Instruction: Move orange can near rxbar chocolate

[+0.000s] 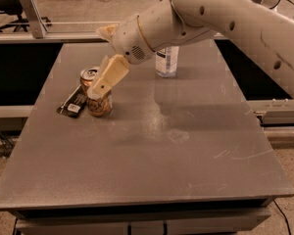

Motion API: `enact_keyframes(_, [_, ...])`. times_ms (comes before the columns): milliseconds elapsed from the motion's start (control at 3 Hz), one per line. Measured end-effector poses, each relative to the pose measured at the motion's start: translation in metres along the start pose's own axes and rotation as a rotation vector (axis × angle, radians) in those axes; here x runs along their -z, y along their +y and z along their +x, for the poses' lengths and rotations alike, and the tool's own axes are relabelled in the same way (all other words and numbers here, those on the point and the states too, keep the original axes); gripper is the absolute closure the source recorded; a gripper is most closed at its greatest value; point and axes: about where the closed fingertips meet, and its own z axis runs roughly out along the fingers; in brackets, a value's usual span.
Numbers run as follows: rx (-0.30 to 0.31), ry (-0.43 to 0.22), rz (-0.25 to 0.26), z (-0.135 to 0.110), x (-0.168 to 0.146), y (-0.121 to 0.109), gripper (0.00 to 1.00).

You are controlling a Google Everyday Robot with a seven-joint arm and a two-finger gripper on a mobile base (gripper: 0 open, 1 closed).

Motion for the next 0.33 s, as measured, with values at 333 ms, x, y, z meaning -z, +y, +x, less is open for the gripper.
enact_keyframes(333, [-0.002,-0.004,0.002,-0.0007,0.0017,0.0000,0.00])
